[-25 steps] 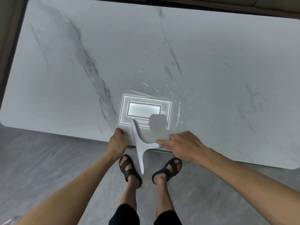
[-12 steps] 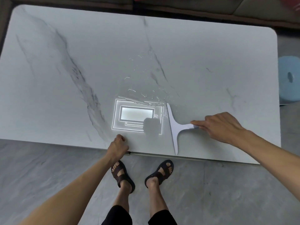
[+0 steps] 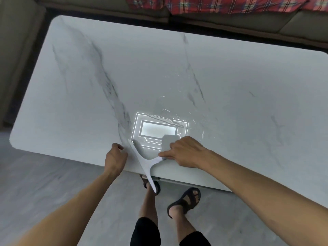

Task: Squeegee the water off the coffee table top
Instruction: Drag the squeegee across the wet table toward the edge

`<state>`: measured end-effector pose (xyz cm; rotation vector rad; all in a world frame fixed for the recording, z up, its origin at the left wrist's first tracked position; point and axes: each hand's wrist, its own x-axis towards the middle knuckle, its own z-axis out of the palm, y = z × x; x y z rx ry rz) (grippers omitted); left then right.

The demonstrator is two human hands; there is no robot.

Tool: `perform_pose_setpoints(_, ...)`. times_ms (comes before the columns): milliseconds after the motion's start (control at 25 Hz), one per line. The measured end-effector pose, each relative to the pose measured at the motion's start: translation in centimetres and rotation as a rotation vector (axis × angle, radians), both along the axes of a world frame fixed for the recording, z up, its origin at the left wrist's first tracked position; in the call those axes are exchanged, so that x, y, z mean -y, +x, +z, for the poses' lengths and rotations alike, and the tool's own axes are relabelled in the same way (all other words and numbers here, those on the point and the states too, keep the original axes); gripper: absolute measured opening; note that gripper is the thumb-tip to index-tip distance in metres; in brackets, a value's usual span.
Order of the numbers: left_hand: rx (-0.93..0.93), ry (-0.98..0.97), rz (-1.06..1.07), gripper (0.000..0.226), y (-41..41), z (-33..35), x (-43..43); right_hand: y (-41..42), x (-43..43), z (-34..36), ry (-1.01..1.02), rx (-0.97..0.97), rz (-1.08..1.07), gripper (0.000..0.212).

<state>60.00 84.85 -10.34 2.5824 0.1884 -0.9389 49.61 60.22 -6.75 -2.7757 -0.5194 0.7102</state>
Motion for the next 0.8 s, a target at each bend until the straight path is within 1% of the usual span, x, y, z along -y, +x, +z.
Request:
perform_pose_setpoints(200, 0.039, 0.033, 0.114, 0.030, 6.0, -1.7, -3.9, 8.3, -7.4, -2.9, 0.033, -0.044, 0.132, 0.038)
perform_pose_setpoints(320, 0.006, 0.021, 0.166, 0.021, 9.0, -2.4, -5.3, 11.5, -8.2, -4.0, 0.050, -0.062, 0.096, 0.038)
perform_pose_setpoints(440, -0.074, 0.002, 0.137, 0.014, 11.3, -2.8, -4.5, 13.0, -5.0, -4.4, 0.082, -0.075, -0.092, 0.036)
perform_pose_setpoints(560, -0.127, -0.018, 0.022, 0.004, 12.3, -2.7, -1.7, 11.9, 0.3, -3.9, 0.012, -0.044, -0.297, 0.034)
perform_pose_setpoints(680, -0.148, -0.044, -0.147, 0.007, 12.2, -2.6, 1.5, 8.1, 5.1, -2.6, -0.074, -0.021, -0.484, 0.035)
perform_pose_setpoints(720, -0.154, -0.057, -0.200, 0.011, 12.0, -2.6, 2.4, 6.3, 6.5, -2.1, -0.107, -0.020, -0.544, 0.036)
perform_pose_setpoints(800, -0.187, -0.090, -0.238, 0.022, 11.5, -2.5, 4.2, 2.5, 9.1, -0.9, -0.180, -0.025, -0.635, 0.037)
